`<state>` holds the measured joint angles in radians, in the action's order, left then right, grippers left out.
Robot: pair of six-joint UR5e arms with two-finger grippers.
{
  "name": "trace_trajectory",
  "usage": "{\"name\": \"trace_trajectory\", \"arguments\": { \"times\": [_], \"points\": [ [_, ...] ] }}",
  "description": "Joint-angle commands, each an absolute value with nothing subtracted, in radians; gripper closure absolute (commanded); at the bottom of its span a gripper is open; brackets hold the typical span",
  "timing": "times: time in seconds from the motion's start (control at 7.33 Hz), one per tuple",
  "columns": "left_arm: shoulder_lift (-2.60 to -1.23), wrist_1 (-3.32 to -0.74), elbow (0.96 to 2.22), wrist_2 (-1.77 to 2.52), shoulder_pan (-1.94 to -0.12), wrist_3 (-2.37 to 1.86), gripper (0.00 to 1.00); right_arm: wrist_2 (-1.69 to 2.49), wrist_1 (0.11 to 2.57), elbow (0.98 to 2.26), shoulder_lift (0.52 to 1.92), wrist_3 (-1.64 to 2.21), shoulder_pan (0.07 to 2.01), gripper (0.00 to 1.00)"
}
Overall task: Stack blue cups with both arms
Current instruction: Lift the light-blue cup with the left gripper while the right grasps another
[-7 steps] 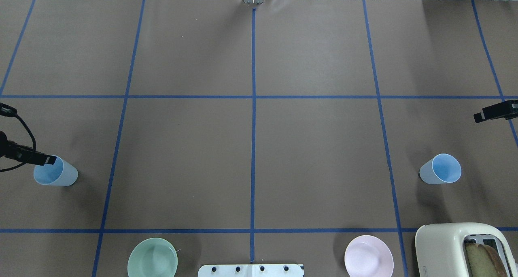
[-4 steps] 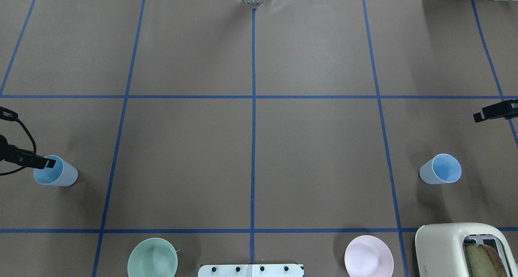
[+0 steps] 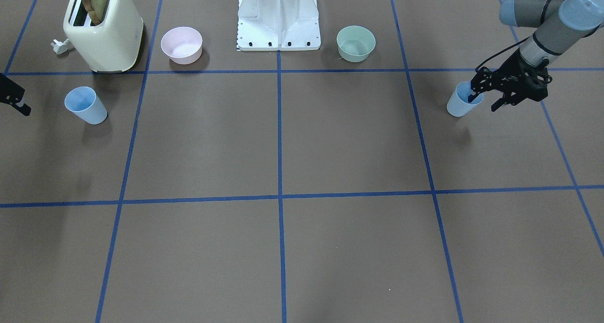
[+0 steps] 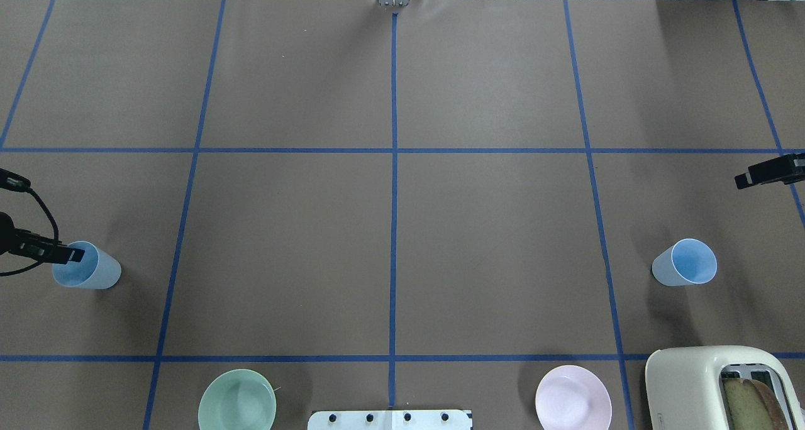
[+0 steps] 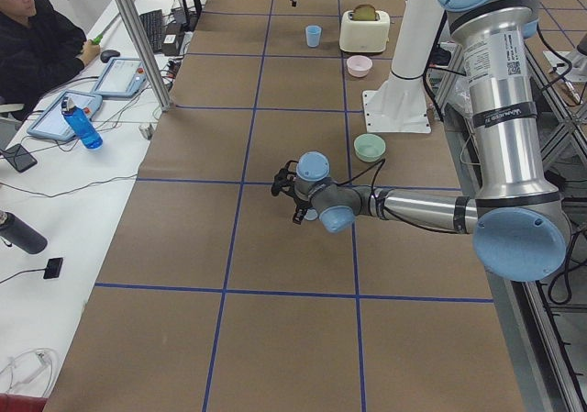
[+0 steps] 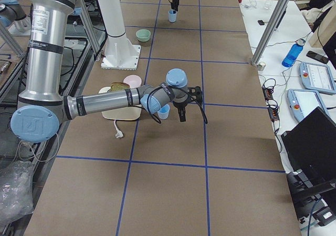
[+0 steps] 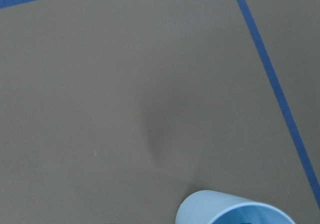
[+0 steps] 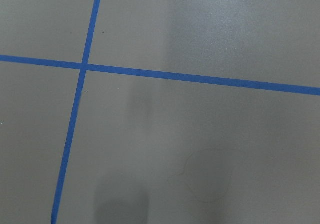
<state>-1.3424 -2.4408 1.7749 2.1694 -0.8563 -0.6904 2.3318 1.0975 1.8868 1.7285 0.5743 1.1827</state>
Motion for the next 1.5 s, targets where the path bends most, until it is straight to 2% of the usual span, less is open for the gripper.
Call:
{"name": "trace_trajectory", "arguments": {
  "times": [0.0, 0.27, 0.55, 0.95, 1.36],
  "points": [
    [-1.347, -2.439, 1.775, 2.169, -0.842, -0.692, 1.0, 2.335, 1.1, 1.887, 1.727, 0.574, 1.183, 0.01],
    [-1.353, -2.434, 1.776, 2.171, -0.831, -0.693, 1.0, 2.351, 1.107, 1.884, 1.726, 0.575, 1.183, 0.01],
    [-1.396, -2.326, 1.84, 2.216, -0.834, -0.699, 1.0, 2.372, 1.106, 1.876, 1.726, 0.604, 1.181, 0.0],
    [-1.669, -1.827, 2.001, 2.266, -0.862, -0.709, 1.0, 2.315, 1.097, 1.868, 1.709, 0.659, 1.108, 0.0],
    [-1.996, -1.538, 2.002, 2.26, -0.85, -0.914, 1.0, 2.263, 1.089, 1.862, 1.697, 0.738, 1.011, 0.0]
  ]
}}
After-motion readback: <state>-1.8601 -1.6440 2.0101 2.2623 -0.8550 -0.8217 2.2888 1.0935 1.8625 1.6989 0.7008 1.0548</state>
